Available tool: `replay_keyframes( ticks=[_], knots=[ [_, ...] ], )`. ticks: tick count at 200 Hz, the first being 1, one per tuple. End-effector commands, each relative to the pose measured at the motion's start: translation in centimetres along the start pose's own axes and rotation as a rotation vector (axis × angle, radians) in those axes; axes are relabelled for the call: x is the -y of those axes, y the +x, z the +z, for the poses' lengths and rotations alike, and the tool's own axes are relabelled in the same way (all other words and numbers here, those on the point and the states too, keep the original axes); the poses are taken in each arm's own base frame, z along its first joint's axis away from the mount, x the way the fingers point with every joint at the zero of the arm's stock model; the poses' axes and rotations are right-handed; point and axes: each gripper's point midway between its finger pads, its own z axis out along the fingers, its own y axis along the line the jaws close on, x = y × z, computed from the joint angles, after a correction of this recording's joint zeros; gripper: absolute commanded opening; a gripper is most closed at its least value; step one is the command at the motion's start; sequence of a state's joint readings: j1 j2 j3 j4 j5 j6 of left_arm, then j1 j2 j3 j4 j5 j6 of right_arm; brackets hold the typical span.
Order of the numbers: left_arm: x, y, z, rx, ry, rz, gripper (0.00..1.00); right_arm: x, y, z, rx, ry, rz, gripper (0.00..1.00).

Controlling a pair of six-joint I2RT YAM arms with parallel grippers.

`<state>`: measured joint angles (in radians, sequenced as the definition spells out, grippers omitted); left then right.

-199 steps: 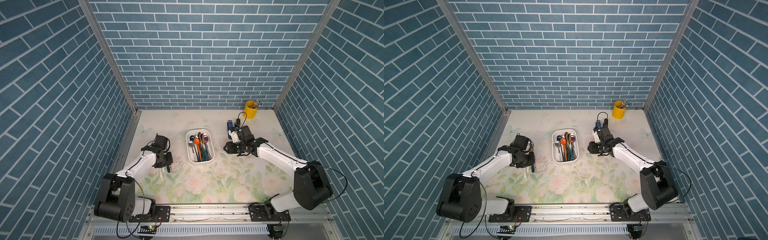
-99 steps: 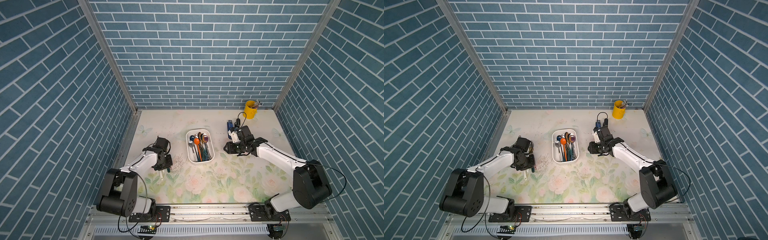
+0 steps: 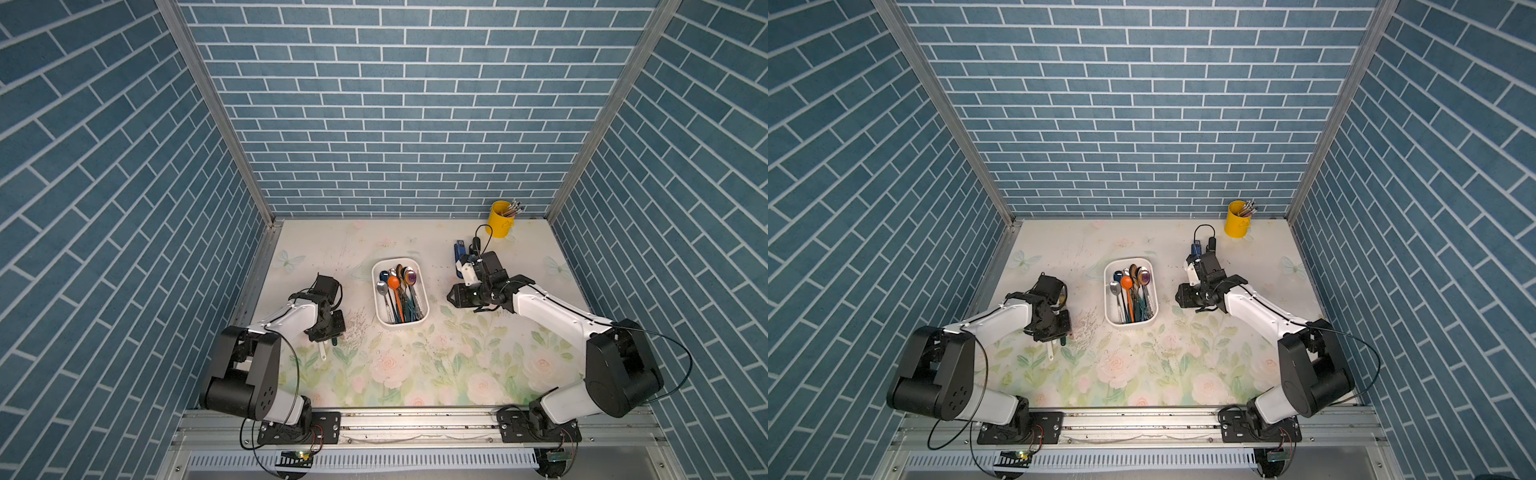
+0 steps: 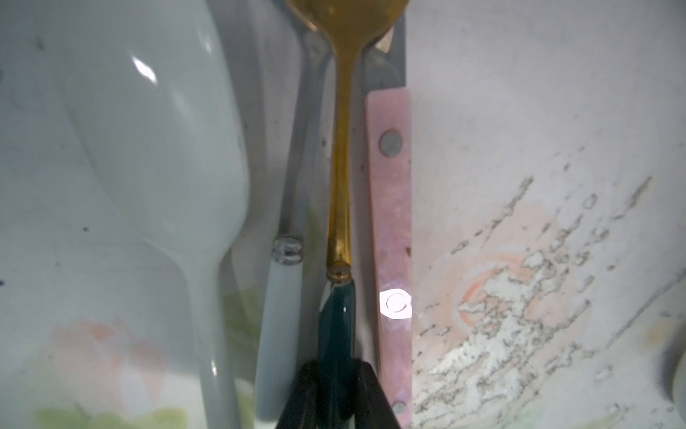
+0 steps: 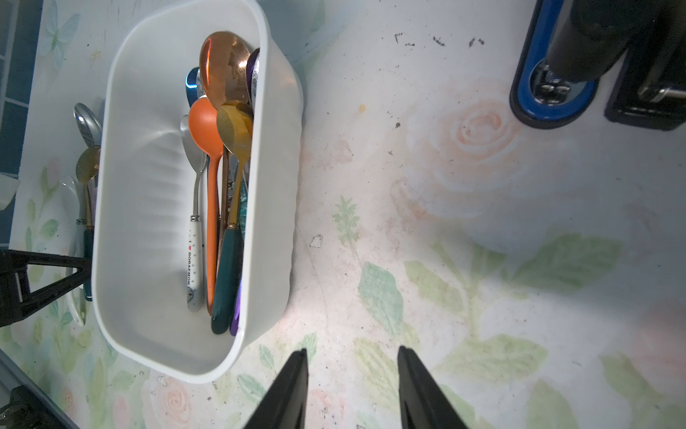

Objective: Put the spoon into the storage box
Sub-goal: Pick up the spoon from the center of the board, then place the spoon in the storage box.

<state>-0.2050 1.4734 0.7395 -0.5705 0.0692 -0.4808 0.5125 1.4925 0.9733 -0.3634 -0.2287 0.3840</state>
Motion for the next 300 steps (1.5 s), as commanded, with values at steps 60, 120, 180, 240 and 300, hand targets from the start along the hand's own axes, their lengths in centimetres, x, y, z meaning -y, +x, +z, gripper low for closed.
replay_keyframes(
  ticks=[60,120,180,240,300],
  knots=[
    [0.4,-1.5,-1.9,0.029,0.001,0.037,0.03,-0.5,-0.4,0.5,-0.003,-0.018,-0.044,0.43],
    [3.0,-3.9,-6.3,0.111,0.111,0.05,0.0,-0.6,-0.6,0.4,-0.007,-0.016,-0.043,0.43],
    [7.0,-4.3,-9.4,0.153,0.301,0.055,0.0,-1.3,-0.7,0.7,-0.005,-0.019,-0.039,0.43],
    [14.7,-4.1,-11.0,0.17,0.447,0.14,0.0,-1.7,-0.5,1.0,-0.015,-0.012,-0.045,0.42],
    [19.7,-2.9,-8.5,0.109,0.482,0.203,0.0,-1.7,0.1,1.2,-0.026,-0.007,-0.05,0.42]
  ],
)
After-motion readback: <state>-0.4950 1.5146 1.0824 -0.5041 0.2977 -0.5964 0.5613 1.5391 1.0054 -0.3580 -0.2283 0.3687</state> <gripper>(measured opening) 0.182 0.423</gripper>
